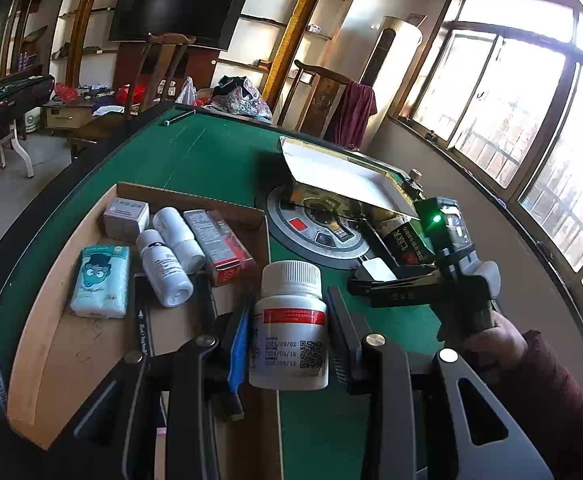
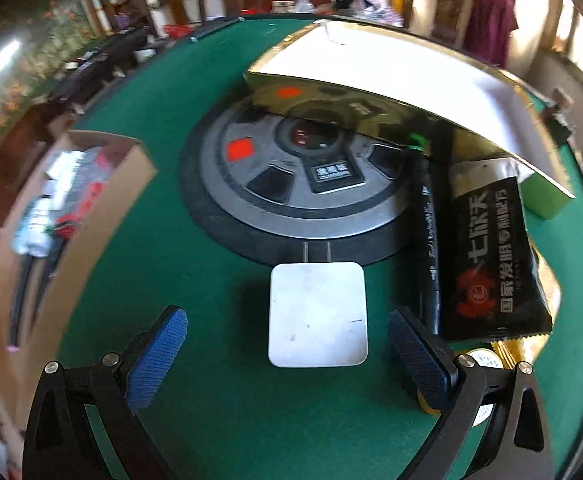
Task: Organize objects
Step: 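Lift the pill bottle toward the tray while the right gripper grasps the white square box, then carry the pill bottle and white square box over the cardboard tray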
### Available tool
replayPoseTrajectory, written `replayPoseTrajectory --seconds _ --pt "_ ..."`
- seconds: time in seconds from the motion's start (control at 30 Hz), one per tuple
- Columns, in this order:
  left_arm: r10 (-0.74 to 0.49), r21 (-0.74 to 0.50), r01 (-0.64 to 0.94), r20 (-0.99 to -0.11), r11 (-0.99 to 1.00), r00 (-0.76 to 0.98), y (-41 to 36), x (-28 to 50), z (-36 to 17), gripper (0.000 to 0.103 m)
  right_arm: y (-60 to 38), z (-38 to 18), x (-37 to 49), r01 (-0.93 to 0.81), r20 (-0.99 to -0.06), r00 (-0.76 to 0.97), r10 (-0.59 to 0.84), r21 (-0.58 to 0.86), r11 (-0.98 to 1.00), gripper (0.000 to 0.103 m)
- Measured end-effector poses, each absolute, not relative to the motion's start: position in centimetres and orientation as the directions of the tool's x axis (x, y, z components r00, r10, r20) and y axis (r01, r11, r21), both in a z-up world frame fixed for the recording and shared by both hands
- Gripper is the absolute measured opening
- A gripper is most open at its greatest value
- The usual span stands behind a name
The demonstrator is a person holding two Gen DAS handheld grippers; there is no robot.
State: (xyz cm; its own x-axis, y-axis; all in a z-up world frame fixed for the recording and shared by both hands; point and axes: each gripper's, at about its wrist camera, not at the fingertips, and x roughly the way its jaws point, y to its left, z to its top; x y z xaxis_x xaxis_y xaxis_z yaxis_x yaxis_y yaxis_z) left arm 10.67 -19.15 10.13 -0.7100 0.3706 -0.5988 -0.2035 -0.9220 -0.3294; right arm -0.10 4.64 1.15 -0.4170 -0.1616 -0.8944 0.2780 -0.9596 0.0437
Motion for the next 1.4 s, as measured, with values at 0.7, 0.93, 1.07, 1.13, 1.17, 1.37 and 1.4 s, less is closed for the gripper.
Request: replayPoseTrajectory --seconds 0.7,0.93,1.07,1.13,1.17,1.37,1.4 --pt "0.3 -0.339 -0.09 -0.641 -0.937 -0.707 -23.0 12.2 7.9 0.034 2.7 4.1 4.0 0.231 -0.804 -0.384 -0.455 0.393 -0.89 0.049" --pt "0.239 -0.301 -0.046 -0.645 -0.953 -0.726 -24.2 13.0 8.7 0.034 -1.4 5.2 5.4 0.327 -0.744 -0.34 -0.575 0.48 -0.814 0.049" --pt "0.19 -0.287 -0.002 -0.628 -0.958 -0.755 -26.2 13.9 9.5 0.034 -4.0 5.7 5.5 0.381 -0.707 -0.309 -0.636 0.521 -0.764 0.05" --pt "0.165 -0.28 0.02 -0.623 -0.96 -0.765 -27.0 14.2 9.8 0.034 -5.1 5.9 5.6 0.402 -0.703 -0.305 -0.643 0.517 -0.756 0.05" --pt "0.154 -0.279 0.032 -0.619 -0.96 -0.77 -27.4 14.4 9.8 0.034 -5.8 6.0 5.6 0.416 -0.697 -0.298 -0.652 0.52 -0.746 0.05" --pt "0.128 -0.298 0.08 -0.617 -0.951 -0.776 -29.4 14.7 9.2 0.034 -9.0 7.3 6.0 0.475 -0.664 -0.289 -0.69 0.526 -0.705 0.05" --pt "0.126 -0.302 0.086 -0.618 -0.949 -0.776 -29.7 14.6 9.0 0.034 -9.0 7.4 6.0 0.483 -0.66 -0.29 -0.693 0.524 -0.702 0.05"
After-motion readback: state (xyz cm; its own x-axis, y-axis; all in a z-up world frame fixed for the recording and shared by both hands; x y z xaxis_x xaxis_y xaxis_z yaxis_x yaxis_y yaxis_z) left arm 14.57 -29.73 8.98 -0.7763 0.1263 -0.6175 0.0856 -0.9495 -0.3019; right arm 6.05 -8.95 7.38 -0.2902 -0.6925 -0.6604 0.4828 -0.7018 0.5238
